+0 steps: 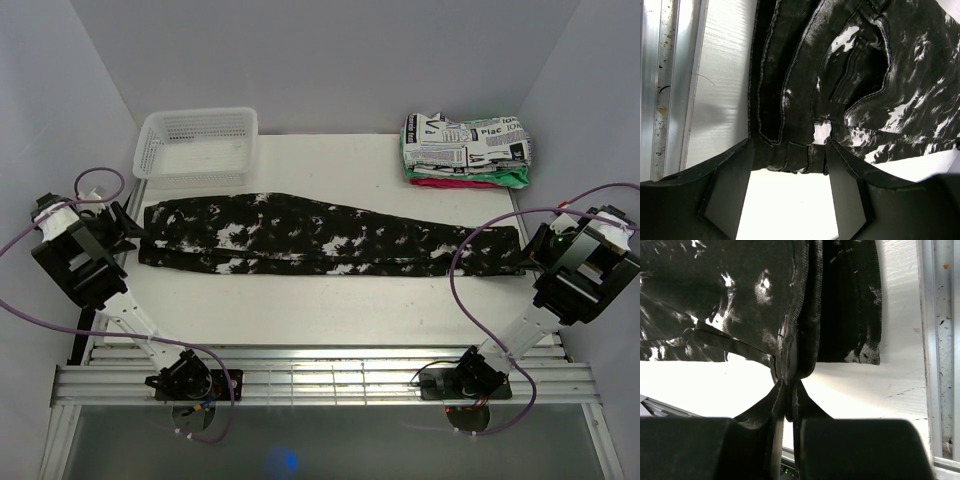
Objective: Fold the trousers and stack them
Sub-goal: Fold the trousers
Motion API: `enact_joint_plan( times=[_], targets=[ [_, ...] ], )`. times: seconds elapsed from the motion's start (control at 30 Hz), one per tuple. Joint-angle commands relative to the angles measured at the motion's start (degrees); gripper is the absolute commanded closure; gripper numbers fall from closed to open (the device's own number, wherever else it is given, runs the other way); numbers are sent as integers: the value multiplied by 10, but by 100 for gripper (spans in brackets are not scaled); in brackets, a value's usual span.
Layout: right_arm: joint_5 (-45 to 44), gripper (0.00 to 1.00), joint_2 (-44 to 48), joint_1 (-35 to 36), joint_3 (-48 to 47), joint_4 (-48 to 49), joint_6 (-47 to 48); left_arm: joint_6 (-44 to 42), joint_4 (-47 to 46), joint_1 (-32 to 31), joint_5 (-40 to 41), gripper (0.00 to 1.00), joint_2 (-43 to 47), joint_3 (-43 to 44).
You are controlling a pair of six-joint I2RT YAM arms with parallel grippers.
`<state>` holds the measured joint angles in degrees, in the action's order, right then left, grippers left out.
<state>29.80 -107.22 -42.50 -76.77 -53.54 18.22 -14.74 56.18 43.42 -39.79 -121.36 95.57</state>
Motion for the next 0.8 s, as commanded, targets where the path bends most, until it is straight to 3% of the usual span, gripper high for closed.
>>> enact_joint_plan(
  times=[0.0, 0.27, 0.47, 0.6, 0.77],
  targets=[
    [15, 92, 11, -37, -53, 41, -3, -5, -2, 7, -6, 30, 2, 1],
    [10, 92, 3, -37, -56, 39, 2, -9, -9, -7, -2, 37, -5, -6],
    [13, 92, -1, -37, -54, 39, 2, 9, -28, -14, 22, 31, -11, -5],
    [11, 92, -2, -37, -58, 38, 1, 12, -28, -21, 24, 38, -17, 5],
    [13, 92, -1, -37, -63, 39, 2, 15, -24, -23, 12, 66, -19, 14]
  ],
)
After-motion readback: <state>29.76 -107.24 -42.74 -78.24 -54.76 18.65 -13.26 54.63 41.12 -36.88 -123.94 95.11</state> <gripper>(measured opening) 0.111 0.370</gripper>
